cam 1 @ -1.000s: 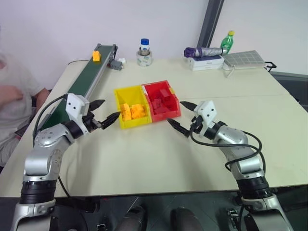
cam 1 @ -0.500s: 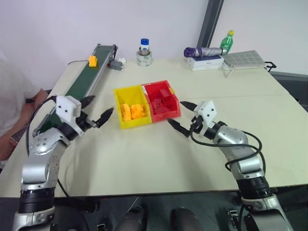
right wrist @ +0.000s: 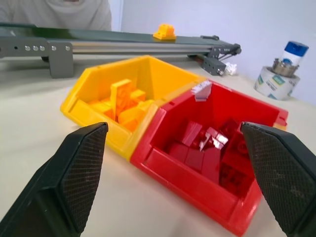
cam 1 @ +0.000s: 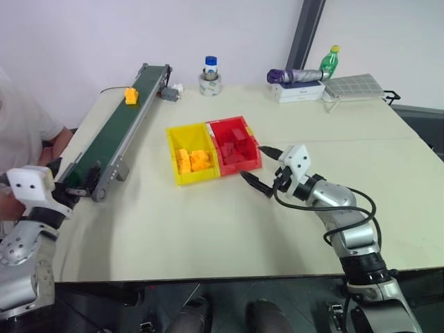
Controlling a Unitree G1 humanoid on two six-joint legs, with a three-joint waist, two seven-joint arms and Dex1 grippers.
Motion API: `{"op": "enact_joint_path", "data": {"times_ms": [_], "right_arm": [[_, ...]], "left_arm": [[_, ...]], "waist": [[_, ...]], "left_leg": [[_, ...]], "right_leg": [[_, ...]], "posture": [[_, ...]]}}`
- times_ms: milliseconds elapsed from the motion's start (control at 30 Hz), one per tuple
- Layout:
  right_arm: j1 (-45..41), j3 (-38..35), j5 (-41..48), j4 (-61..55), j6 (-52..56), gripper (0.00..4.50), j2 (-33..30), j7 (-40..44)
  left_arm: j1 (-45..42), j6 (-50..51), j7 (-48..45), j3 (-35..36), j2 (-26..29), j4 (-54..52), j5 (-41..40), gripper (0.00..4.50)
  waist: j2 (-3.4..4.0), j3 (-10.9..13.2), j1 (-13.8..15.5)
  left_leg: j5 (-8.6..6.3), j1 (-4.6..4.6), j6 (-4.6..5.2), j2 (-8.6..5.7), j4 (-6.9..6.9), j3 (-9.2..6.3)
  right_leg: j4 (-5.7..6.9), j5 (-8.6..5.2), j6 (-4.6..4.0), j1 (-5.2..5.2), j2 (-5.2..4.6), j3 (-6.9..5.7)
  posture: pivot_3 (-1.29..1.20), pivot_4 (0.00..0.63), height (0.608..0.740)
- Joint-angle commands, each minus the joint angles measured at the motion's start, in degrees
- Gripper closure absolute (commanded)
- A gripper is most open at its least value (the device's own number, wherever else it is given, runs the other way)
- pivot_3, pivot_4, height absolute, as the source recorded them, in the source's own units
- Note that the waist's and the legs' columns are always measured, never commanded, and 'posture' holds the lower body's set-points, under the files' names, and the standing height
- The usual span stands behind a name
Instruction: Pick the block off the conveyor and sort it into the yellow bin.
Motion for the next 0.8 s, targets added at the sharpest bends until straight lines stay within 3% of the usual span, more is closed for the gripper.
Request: {"op": "enact_joint_path", "data": {"times_ms": [33,800], "right_arm": [[-1.16,-0.62,0.51,-0.32,-1.39,0.00,0.25,0.39],[-0.87,-0.59,0.61,-0.90,-1.10,0.00,0.12,0.62]], "left_arm": [[-0.42,-1.07,1.69,3.44,0.40,1.34,-1.27,0.02],[-2.17,-1.19,2.20,0.79,0.32,3.92,-1.49,0.02]], "waist": [[0.00,0.00,-0.16],[0.00,0.00,-0.20]], "left_leg": [[0.00,0.00,0.00,0.00,0.00,0.00],[0.00,0.00,0.00,0.10,-0.01,0.03]], "right_leg": [[0.00,0.00,0.00,-0.01,0.00,0.00],[0.00,0.03,-0.03,-0.04,0.09,0.00]], "posture": [[0.00,0.150,0.740],[0.00,0.150,0.740]]}}
